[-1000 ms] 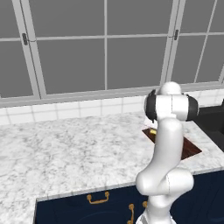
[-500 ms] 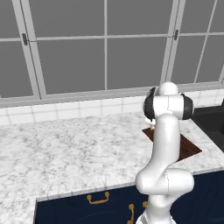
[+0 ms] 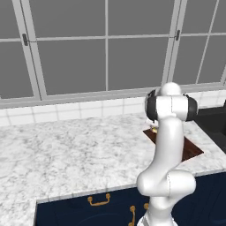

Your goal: Pick up the sponge from the counter and clean the cutting board by briefly scrubbing or pressing down on the cutting board. Once finished, release the sponge.

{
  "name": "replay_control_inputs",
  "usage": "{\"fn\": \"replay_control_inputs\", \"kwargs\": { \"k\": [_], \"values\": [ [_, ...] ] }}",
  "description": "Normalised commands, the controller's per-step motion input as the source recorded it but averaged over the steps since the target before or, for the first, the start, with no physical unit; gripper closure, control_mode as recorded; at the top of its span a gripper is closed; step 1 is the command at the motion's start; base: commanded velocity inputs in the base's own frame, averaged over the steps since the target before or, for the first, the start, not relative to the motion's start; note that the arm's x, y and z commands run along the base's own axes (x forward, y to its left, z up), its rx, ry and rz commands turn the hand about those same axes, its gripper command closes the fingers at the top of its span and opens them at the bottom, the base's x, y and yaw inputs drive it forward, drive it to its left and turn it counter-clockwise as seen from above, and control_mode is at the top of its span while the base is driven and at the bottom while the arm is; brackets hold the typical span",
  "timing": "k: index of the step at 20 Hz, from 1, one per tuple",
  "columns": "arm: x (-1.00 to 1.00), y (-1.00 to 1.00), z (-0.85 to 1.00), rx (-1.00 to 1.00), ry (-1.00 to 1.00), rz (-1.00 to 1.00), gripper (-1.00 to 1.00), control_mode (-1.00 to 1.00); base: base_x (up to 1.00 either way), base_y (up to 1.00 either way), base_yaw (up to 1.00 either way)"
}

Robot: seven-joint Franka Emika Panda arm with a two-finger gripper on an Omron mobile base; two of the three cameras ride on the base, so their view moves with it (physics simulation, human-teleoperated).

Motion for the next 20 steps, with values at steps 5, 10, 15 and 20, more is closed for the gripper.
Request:
{"fn": "replay_control_inputs", "kwargs": {
  "k": [5,10,15,20],
  "values": [
    [-0.59,-0.05,-0.03,-0.08,-0.13,-0.01,-1.0,-1.0,0.0,0.0,0.0],
    [-0.49,-0.18,0.51,0.0,-0.03,0.0,-1.0,-1.0,0.0,0.0,0.0],
    [-0.66,-0.08,0.74,0.0,-0.06,0.02,-1.0,-1.0,0.0,0.0,0.0],
    [-0.79,-0.01,0.96,0.0,-0.18,0.11,-1.0,-1.0,0.0,0.0,0.0]
  ]
}}
